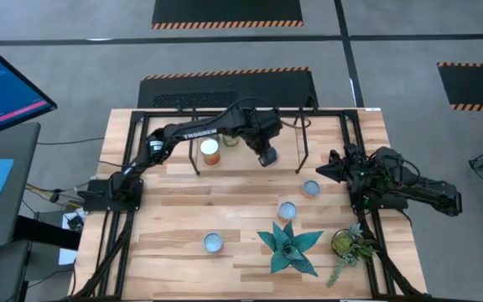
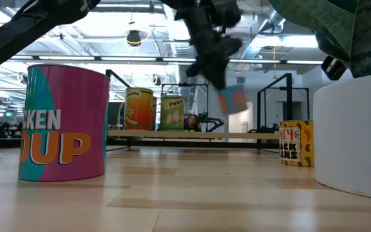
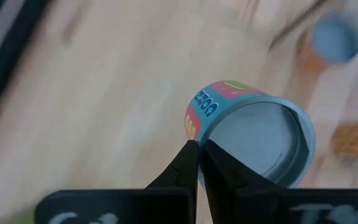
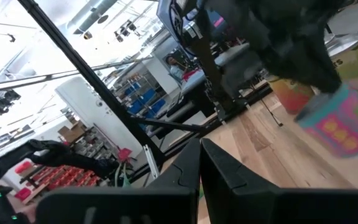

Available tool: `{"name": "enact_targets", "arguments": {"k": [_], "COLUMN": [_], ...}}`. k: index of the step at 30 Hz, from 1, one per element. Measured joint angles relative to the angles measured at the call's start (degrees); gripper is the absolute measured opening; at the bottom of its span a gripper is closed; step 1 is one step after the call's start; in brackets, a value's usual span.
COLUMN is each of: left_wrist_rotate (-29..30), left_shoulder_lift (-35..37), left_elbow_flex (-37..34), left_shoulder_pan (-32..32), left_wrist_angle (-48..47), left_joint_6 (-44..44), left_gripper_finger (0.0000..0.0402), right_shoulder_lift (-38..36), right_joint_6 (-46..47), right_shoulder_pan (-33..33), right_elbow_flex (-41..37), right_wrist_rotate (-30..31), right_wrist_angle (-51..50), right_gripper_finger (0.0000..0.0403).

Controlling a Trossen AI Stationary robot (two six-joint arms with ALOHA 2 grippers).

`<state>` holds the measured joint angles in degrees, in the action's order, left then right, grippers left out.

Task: Pick and place cans onto a shelf
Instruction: Put the canned corn on the shelf

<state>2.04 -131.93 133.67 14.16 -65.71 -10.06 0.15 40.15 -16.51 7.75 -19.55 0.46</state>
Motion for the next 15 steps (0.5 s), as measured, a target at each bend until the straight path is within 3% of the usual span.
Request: {"name": "enact_targets", "arguments": {"k": [15], "left_wrist_rotate": [1.6], "left_shoulder_lift": [-1.9], "left_elbow_flex": [0.0], "left_shoulder_pan": [1.1], "left_wrist_angle": [-1.7], "left_joint_6": [0.1], "left_gripper_finger": [0.0], "right_shoulder_lift": [0.0], "right_joint_6": [-0.1], "right_shoulder_pan": [0.0], "right_elbow_flex": [0.0], "right_wrist_rotate": [0.0], "right_wrist_angle": [-0.1], "right_gripper_finger": [0.0038]}}
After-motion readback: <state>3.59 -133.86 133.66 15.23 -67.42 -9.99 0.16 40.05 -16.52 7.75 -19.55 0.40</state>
